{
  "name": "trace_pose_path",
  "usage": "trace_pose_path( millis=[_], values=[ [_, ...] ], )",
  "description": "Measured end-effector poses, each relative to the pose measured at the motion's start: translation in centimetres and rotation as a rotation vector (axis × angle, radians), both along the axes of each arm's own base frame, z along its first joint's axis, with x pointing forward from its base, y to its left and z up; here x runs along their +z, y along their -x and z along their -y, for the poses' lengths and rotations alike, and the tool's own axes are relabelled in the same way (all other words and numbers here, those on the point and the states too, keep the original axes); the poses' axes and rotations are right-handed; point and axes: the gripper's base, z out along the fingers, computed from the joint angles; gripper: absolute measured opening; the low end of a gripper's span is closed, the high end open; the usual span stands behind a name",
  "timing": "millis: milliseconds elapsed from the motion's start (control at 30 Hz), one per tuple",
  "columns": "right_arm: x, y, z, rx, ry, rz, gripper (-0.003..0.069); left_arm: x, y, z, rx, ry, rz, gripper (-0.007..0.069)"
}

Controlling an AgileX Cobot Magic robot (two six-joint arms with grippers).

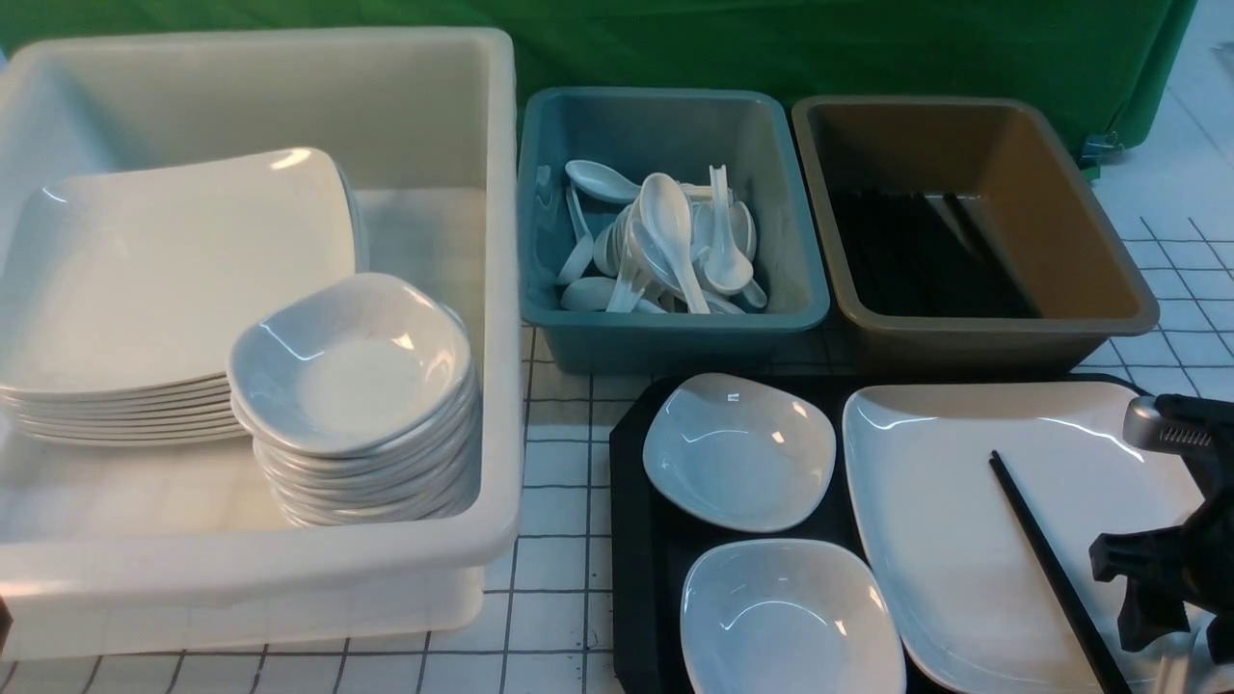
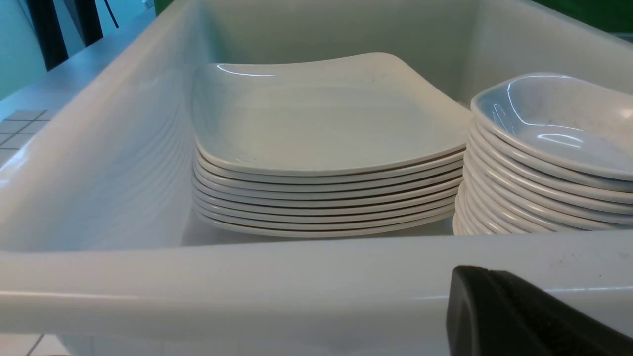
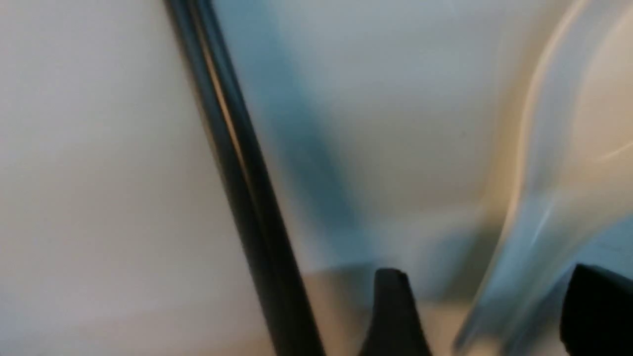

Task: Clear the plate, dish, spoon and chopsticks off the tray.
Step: Use the right arm to grab a soup spoon from the plate

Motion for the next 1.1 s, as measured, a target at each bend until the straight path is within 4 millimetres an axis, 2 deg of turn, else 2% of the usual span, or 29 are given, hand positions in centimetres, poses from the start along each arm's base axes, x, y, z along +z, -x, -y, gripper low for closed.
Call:
trace_pose_path(
  millis=[433,500,600,833,933,1067,1100],
  values=[
    [-0.9,-1.2,0.2,0.003,0.029,0.045,0.0404,0.0,0.0,0.0,0.000,0.000,0.000,0.0005],
    [-1.0,-1.3,0.2,0.005,0.028,0.052,0.0351,0.0,0.0,0.0,0.000,0.000,0.000,0.0005],
    [-1.0,-1.4,0.1,0.020,0.026,0.056,0.0174,0.0,0.0,0.0,0.000,0.001,0.000,0.0005],
    [-0.6,-1.0,0.2,0.065,0.039,0.037,0.0160,0.0,0.0,0.0,0.000,0.001,0.000,0.0005],
    [1.6,-0.8,0.3,0.084,0.050,0.045,0.0160,0.0,0.0,0.0,0.000,0.001,0.000,0.0005],
    [6.5,-1.1,0.4,0.088,0.057,0.131,0.0159,0.0,0.0,0.0,0.000,0.001,0.000,0.0005],
    [6.8,-1.1,0.4,0.087,0.057,0.137,0.0159,0.0,0.0,0.0,0.000,0.001,0.000,0.0005]
  ],
)
